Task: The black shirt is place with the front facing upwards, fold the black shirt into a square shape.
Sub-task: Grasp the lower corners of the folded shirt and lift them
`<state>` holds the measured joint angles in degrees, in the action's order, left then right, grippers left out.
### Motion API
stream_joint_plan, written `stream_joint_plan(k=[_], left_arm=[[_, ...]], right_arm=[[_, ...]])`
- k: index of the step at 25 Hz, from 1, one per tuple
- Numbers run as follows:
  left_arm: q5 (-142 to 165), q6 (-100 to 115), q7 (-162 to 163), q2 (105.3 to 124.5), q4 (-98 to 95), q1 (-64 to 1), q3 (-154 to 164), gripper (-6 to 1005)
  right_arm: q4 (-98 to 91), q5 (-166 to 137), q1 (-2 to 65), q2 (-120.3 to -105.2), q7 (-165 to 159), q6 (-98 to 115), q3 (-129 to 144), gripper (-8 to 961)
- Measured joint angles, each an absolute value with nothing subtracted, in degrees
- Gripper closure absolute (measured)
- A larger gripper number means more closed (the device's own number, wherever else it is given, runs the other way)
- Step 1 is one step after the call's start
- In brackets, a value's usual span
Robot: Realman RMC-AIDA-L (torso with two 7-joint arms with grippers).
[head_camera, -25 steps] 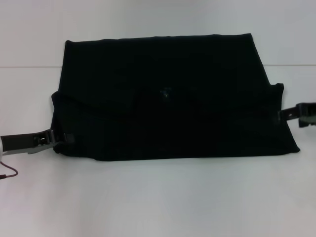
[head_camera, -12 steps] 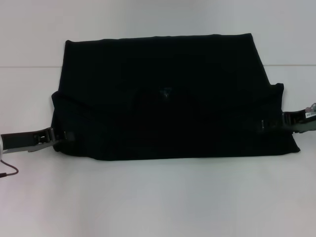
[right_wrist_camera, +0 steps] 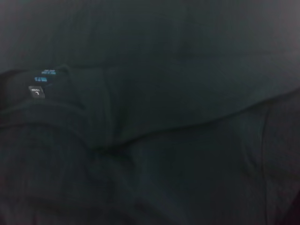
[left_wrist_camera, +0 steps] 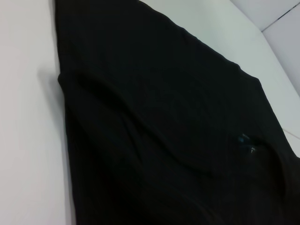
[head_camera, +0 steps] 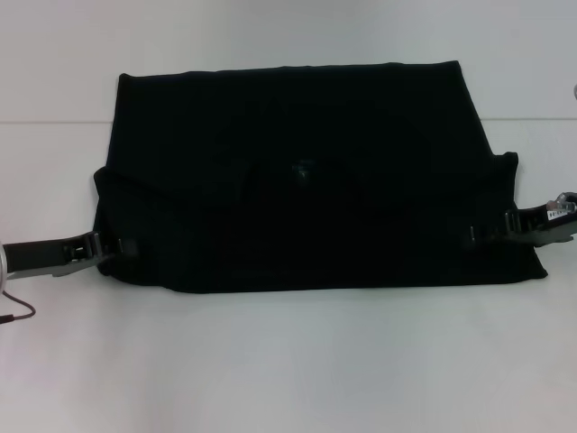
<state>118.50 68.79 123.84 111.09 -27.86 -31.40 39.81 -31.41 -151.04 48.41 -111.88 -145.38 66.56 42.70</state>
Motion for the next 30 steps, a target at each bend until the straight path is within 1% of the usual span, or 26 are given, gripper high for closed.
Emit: stream_joint_plan(k=[2, 8, 13, 19, 25, 27, 30], left_arm=[[118.41, 68.75, 123.84, 111.09, -27.86, -31.40, 39.80, 957], [118.26, 68.73, 123.90, 111.09, -27.85, -31.42, 39.11, 957], [118.21, 68.66, 123.98, 111.03, -27.86, -31.45, 39.05, 956], [118.21, 68.80, 124.03, 110.94, -27.86, -31.47, 39.02, 956], [118.27, 71.79, 124.06, 110.57, -27.86, -31.38, 38.55, 956], [118.46, 73.63, 124.17, 110.31, -27.87, -31.19, 37.70, 956], [118.68, 77.03, 124.19, 109.77, -27.87, -30.67, 36.65, 956]], right_arm=[[-31.69, -151.10, 48.42, -111.88, -145.52, 66.66, 43.89, 41], [-31.63, -151.15, 48.43, -111.88, -145.78, 66.46, 45.17, 197], [-31.78, -151.17, 48.36, -111.70, -145.81, 66.45, 44.89, 445], [-31.83, -151.17, 48.25, -111.38, -145.81, 66.44, 44.75, 688], [-32.73, -151.06, 48.01, -111.19, -145.74, 67.69, 44.70, 852], [-34.37, -150.91, 47.49, -110.81, -145.38, 70.63, 44.53, 907], [-36.16, -150.83, 46.71, -110.47, -145.15, 73.42, 44.49, 914]])
